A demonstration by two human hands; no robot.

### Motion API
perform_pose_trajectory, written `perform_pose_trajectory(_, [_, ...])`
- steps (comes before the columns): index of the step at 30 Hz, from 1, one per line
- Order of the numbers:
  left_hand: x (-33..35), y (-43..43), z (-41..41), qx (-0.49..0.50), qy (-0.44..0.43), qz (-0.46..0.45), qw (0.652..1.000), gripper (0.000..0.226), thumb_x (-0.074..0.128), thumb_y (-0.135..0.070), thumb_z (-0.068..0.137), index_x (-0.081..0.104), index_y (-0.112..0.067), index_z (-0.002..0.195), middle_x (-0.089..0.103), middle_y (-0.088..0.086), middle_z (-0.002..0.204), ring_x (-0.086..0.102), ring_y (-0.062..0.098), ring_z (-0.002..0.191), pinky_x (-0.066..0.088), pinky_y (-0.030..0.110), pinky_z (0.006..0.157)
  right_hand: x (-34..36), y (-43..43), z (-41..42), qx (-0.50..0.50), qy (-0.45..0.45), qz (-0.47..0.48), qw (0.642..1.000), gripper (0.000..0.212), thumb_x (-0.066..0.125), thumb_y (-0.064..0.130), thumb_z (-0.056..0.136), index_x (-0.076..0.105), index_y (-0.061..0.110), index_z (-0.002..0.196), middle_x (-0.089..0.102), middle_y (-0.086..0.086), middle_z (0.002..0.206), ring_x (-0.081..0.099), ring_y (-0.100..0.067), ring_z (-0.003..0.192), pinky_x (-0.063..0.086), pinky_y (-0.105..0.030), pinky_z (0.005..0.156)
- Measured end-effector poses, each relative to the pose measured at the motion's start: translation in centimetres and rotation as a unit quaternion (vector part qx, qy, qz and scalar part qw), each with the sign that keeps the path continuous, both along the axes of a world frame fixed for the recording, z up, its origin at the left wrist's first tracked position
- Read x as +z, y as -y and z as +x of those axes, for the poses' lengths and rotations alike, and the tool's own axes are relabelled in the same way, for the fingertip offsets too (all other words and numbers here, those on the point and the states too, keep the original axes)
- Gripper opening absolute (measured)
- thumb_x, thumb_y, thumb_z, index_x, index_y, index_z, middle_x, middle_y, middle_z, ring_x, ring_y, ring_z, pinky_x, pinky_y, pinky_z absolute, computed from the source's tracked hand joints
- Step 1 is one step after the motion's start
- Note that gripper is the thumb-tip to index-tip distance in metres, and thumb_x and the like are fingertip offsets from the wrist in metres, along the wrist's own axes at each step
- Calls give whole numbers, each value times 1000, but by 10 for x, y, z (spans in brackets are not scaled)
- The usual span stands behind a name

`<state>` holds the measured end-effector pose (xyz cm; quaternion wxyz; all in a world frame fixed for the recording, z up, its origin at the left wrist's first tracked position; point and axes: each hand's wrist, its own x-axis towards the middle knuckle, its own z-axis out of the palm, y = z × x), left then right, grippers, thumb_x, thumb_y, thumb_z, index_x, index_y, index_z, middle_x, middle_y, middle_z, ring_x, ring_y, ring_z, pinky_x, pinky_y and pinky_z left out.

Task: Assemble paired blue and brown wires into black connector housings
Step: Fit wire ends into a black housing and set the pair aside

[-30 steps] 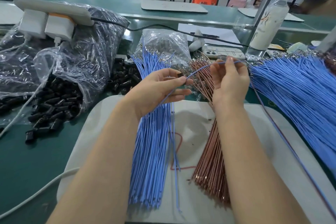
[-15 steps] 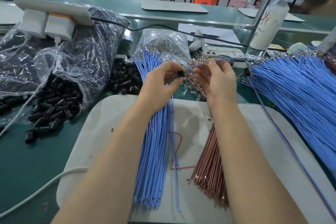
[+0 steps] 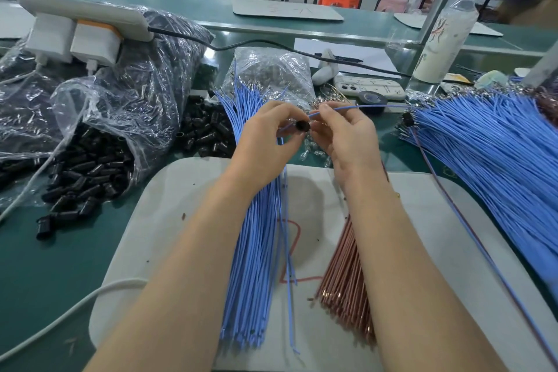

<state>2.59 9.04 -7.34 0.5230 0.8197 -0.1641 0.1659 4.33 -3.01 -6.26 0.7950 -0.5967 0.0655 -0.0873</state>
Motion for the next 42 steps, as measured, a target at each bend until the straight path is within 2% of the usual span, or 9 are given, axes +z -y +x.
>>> perform_pose_trajectory(3, [0, 1, 0, 7, 16, 32, 999, 14, 64, -1, 84, 66, -7, 96, 57, 6, 107, 59, 13, 89, 49, 22, 88, -1, 0, -1, 15, -1, -12, 1000, 14, 55, 6, 94, 57, 14, 82, 65, -3, 71, 61, -12, 62, 53, -25, 64])
perform_pose_trajectory(10, [-1, 2, 2, 40, 59, 106, 992, 17, 66, -7, 82, 64, -9, 99, 54, 1, 109, 55, 21, 98, 47, 42, 87, -2, -2, -2, 43, -1, 1, 999, 15, 52, 3, 95, 56, 10, 83, 63, -5, 72, 63, -9, 55, 51, -19, 51])
perform_pose_trajectory(16, [-3, 0, 4, 48, 70, 105, 991, 16, 67, -7, 82, 63, -8, 97, 55, 0, 111, 54, 20, 104, 45, 37, 91, -3, -2, -1, 38, 6, 0, 999, 16, 53, 3, 95, 57, 11, 82, 63, -5, 70, 63, -9, 56, 52, -20, 53])
perform_pose_trajectory(20, [-4, 0, 4, 58, 79, 94, 991, 14, 68, -11, 84, 63, -6, 96, 56, 2, 114, 54, 16, 107, 39, 18, 91, -3, 0, 0, -3, 16, -20, 1000, 15, 50, 6, 97, 53, 13, 83, 63, -4, 71, 64, -8, 55, 54, -20, 54])
perform_pose_trajectory(23, [-4, -2, 5, 69, 43, 27, 996, 12, 65, -15, 87, 59, -12, 97, 60, -1, 110, 56, 8, 100, 38, 11, 88, -1, 3, 3, -48, 29, -18, 998, 17, 43, 9, 100, 47, 14, 84, 64, -7, 76, 64, -10, 53, 53, -20, 52])
perform_pose_trajectory(27, [-7, -6, 8, 65, -80, -28, 994, 10, 62, -21, 90, 53, -21, 95, 64, -9, 98, 65, 2, 86, 48, 16, 74, 2, 7, 3, -73, 52, 50, 995, 15, 41, 10, 101, 46, 12, 88, 66, -6, 71, 65, -12, 54, 54, -21, 54])
perform_pose_trajectory(31, [-8, -1, 6, 32, -74, -35, 996, 14, 63, -14, 89, 51, -21, 87, 68, 1, 90, 70, 13, 82, 53, 29, 81, 3, 6, 2, -50, 45, 123, 990, 11, 47, 8, 99, 52, 10, 90, 67, -3, 64, 66, -12, 56, 54, -20, 54])
perform_pose_trajectory(38, [-12, -5, 8, 115, -33, 18, 993, 10, 66, -14, 86, 57, -15, 89, 59, -14, 74, 61, 13, 75, 48, 18, 74, 4, 13, 2, -80, 73, 52, 993, 11, 49, 9, 98, 54, 10, 89, 66, -1, 68, 66, -9, 58, 55, -20, 58])
perform_pose_trajectory(42, [-12, -7, 9, 139, -25, 35, 989, 9, 67, -16, 86, 58, -16, 89, 57, -17, 74, 63, 14, 78, 49, 21, 74, 4, 10, 0, -63, 100, -16, 993, 15, 49, 8, 98, 54, 14, 85, 66, -1, 69, 65, -9, 57, 53, -21, 57])
